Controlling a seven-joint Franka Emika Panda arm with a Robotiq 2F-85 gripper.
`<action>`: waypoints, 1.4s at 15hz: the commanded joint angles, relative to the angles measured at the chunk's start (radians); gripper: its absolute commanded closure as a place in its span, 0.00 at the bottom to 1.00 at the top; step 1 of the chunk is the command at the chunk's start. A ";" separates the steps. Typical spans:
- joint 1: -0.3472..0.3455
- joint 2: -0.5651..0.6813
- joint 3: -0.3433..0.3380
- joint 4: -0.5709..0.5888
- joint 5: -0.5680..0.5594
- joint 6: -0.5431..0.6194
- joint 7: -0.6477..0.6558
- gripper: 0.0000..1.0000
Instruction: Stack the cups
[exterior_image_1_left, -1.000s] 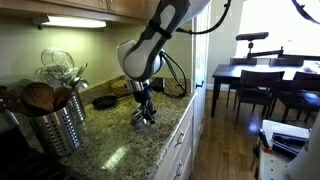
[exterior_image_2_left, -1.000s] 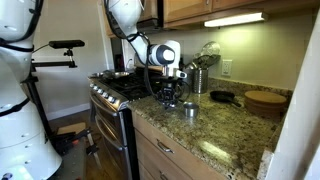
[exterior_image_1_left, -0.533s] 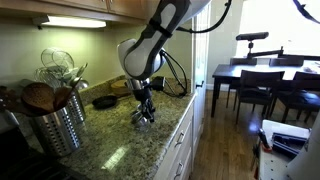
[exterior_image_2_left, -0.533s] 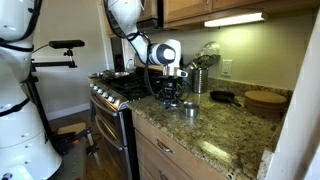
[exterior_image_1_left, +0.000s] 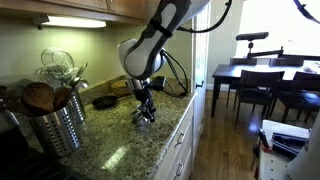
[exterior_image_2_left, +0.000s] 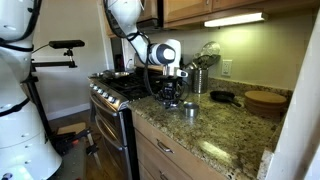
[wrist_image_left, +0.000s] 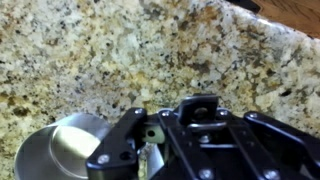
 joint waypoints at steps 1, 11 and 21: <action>0.002 -0.079 -0.018 -0.064 -0.004 0.028 0.030 0.93; 0.001 -0.094 -0.030 -0.076 0.001 0.027 0.043 0.93; -0.005 -0.132 -0.060 -0.086 -0.012 0.031 0.075 0.93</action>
